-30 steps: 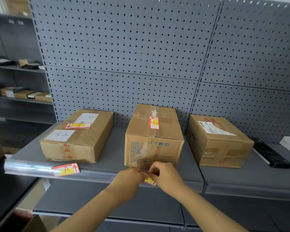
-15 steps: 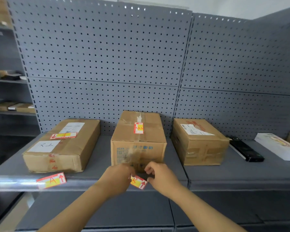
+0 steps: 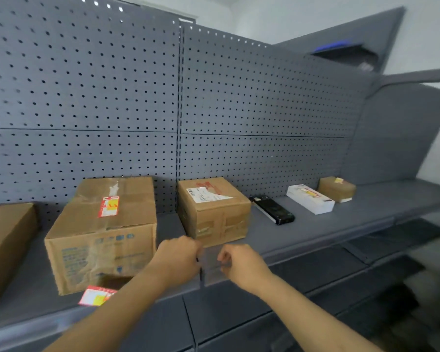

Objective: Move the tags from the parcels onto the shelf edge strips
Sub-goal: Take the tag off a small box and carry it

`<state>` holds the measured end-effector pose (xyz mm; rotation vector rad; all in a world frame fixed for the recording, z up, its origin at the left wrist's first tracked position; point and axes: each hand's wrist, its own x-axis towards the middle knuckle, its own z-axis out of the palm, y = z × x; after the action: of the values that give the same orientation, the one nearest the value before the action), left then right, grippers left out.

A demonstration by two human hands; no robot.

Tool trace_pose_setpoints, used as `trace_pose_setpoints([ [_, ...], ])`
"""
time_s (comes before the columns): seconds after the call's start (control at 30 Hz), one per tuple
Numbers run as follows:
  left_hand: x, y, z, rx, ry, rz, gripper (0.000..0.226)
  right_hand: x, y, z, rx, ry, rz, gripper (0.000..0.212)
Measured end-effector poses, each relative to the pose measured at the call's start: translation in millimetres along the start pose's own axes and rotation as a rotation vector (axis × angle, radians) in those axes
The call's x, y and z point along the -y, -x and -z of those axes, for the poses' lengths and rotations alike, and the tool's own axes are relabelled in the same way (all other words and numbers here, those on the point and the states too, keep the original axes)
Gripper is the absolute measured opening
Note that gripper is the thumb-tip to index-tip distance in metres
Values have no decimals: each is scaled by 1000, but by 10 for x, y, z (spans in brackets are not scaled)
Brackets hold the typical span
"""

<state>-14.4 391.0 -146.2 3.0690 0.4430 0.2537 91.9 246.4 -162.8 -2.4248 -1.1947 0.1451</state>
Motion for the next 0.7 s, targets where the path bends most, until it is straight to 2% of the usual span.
trace_pose_setpoints([
  [0.37,-1429,-1116,-148,-25,-183,-205,28,-1468,203,879,-136,82,-184,19],
  [0.53,-2090,-1657,-149,-11,-216,-216,31,-2151,250,1297,-131,128,-235,22],
  [0.7,-2471,-2091,-197,-5,-170,-212,31,-2700,198,1582,-138,112,-284,22],
])
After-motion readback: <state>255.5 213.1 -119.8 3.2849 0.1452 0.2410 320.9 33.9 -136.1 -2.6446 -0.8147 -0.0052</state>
